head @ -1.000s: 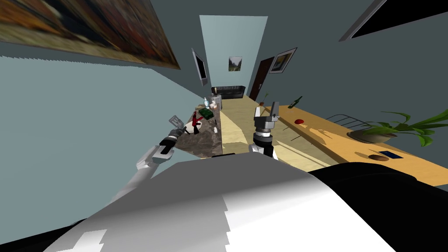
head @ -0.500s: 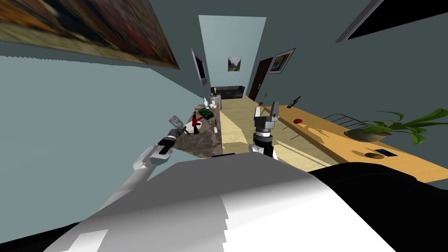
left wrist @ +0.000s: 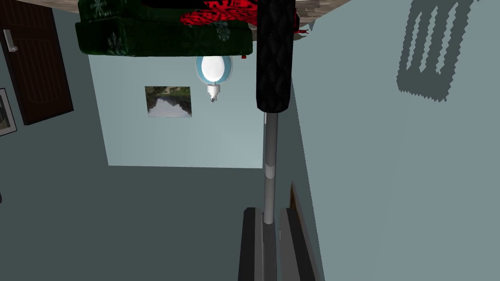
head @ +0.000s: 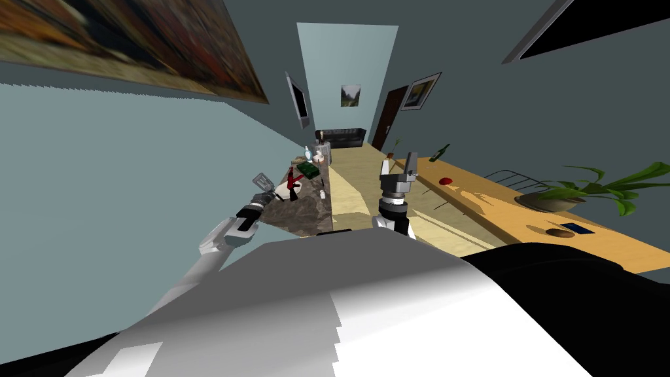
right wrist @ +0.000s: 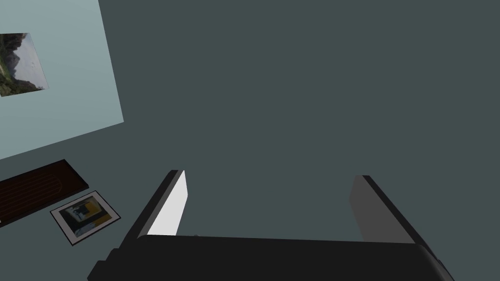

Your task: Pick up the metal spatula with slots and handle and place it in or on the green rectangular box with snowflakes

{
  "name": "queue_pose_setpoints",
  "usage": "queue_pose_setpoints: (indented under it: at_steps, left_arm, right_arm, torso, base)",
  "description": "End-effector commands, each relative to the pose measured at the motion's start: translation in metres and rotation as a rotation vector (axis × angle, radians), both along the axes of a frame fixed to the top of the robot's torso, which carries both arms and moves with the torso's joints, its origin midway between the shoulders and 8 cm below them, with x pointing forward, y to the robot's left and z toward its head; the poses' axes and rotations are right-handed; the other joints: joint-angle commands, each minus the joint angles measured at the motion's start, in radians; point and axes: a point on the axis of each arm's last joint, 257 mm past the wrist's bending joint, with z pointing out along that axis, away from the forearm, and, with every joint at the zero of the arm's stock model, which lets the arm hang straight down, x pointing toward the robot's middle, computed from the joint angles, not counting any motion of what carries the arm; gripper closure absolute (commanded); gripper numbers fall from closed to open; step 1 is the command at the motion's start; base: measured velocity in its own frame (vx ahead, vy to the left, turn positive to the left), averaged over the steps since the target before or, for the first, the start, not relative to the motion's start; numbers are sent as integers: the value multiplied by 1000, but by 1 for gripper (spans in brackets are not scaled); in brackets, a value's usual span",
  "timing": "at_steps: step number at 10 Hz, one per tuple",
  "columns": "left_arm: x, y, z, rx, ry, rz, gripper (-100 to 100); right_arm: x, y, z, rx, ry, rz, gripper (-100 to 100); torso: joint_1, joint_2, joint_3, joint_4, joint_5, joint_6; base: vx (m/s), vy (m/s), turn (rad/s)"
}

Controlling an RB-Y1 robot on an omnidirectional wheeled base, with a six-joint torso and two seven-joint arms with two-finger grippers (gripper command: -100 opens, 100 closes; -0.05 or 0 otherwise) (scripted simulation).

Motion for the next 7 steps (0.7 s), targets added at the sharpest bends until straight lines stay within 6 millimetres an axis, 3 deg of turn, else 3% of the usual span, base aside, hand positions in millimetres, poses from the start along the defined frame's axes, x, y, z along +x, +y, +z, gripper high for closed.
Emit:
queue_pose_setpoints:
  at_steps: [1,2,3,4,7]
  left_arm:
    - [0,0,0,0,0,0,0]
    - [0,0,0,0,0,0,100]
    - [0,0,0,0,0,0,0]
    - [-2,21,3,8,10,44,100]
    - [-9,66,13,30,25,136,100]
  right_arm:
    - [0,0,0,0,0,0,0]
    - [0,0,0,0,0,0,0]
    - [0,0,0,0,0,0,0]
    - [0,0,0,0,0,0,0]
    - [0,0,0,0,0,0,0]
  torso:
    - [0,0,0,0,0,0]
    - [0,0,0,0,0,0]
    - [0,0,0,0,0,0]
    - [0,0,0,0,0,0]
    - [-13,3,1,0,-3,-1]
  base:
    - [0,0,0]
    - [0,0,0]
    - [0,0,0]
    - [-3,-99,-8]
    - [-27,-198,27]
